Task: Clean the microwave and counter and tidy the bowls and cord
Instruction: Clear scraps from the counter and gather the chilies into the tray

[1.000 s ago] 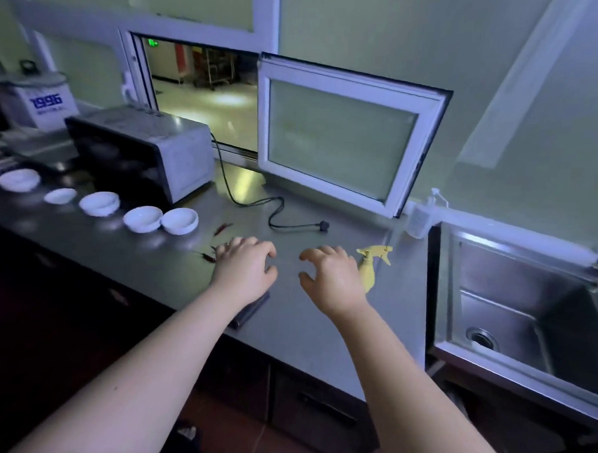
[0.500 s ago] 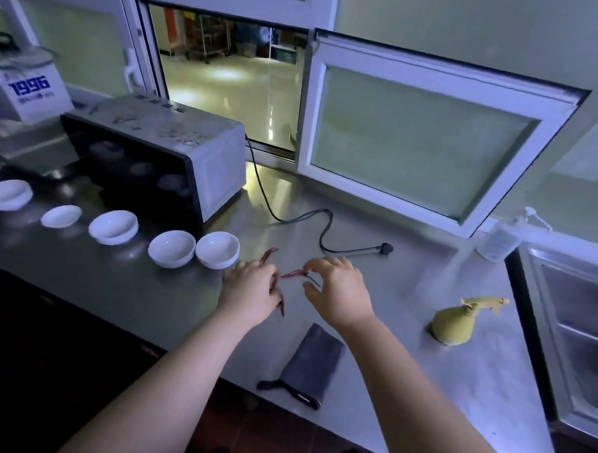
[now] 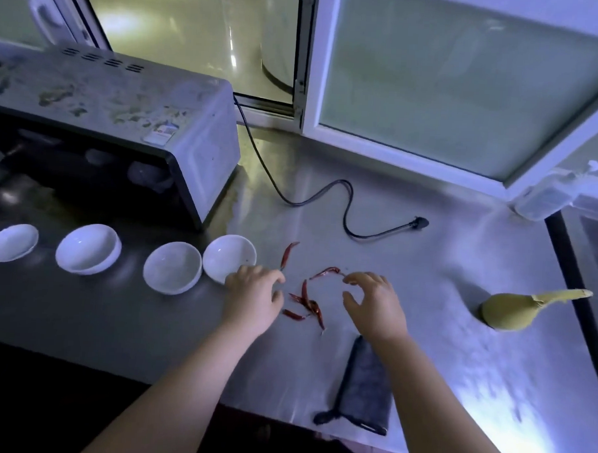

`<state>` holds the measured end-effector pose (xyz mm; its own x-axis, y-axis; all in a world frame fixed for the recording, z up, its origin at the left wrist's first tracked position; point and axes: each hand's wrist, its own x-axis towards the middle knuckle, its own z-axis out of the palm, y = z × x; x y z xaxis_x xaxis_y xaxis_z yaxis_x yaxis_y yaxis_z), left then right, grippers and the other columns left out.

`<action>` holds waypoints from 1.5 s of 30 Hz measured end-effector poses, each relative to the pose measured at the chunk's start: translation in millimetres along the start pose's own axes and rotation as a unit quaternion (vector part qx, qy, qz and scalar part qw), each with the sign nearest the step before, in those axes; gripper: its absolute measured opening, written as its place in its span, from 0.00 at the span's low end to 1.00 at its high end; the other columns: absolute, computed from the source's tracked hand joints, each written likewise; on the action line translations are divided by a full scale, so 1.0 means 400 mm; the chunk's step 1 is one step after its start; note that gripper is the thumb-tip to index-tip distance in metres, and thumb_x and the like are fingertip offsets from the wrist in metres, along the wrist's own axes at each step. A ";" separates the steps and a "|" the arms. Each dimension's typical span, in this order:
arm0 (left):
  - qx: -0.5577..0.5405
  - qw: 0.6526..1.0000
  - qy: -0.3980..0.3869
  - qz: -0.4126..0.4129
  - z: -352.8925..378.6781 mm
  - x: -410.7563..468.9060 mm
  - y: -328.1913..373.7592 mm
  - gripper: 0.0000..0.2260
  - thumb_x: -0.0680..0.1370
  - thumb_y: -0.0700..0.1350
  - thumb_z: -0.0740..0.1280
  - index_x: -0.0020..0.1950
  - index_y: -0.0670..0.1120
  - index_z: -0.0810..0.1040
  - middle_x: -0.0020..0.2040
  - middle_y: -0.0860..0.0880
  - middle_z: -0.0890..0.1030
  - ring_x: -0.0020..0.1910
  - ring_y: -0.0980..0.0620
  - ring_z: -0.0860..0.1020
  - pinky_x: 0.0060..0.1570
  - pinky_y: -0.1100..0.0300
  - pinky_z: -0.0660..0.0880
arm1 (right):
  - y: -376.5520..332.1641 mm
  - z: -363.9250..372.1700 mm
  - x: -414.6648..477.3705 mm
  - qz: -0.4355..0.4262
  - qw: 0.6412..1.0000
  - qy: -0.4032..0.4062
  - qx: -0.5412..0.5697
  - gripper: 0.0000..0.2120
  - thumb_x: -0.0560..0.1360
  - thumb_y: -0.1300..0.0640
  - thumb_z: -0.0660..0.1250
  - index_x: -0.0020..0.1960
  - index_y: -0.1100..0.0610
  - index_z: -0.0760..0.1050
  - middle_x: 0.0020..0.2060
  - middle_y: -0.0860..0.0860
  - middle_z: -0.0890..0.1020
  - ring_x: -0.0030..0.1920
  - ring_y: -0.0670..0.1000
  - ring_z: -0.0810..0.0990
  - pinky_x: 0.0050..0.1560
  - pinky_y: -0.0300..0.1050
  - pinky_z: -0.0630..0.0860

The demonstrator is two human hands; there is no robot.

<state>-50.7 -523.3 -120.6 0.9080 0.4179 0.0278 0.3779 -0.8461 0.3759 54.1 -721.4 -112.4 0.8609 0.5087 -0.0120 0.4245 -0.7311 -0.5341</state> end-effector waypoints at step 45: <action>0.195 0.960 -0.136 0.150 0.278 0.366 -0.052 0.15 0.55 0.36 0.77 0.39 0.47 0.81 0.35 0.46 0.76 0.32 0.45 0.76 0.32 0.57 0.73 | 0.103 0.249 0.215 0.182 0.980 -0.034 -0.079 0.19 0.76 0.61 0.64 0.66 0.53 0.74 0.62 0.53 0.76 0.61 0.60 0.71 0.61 0.54 0.66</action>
<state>94.3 -481.5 -227.4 0.9799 0.0795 -0.1830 0.0832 -0.9965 0.0124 117.5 -662.6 -219.7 0.9448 0.2265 -0.2368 0.1357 -0.9282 -0.3466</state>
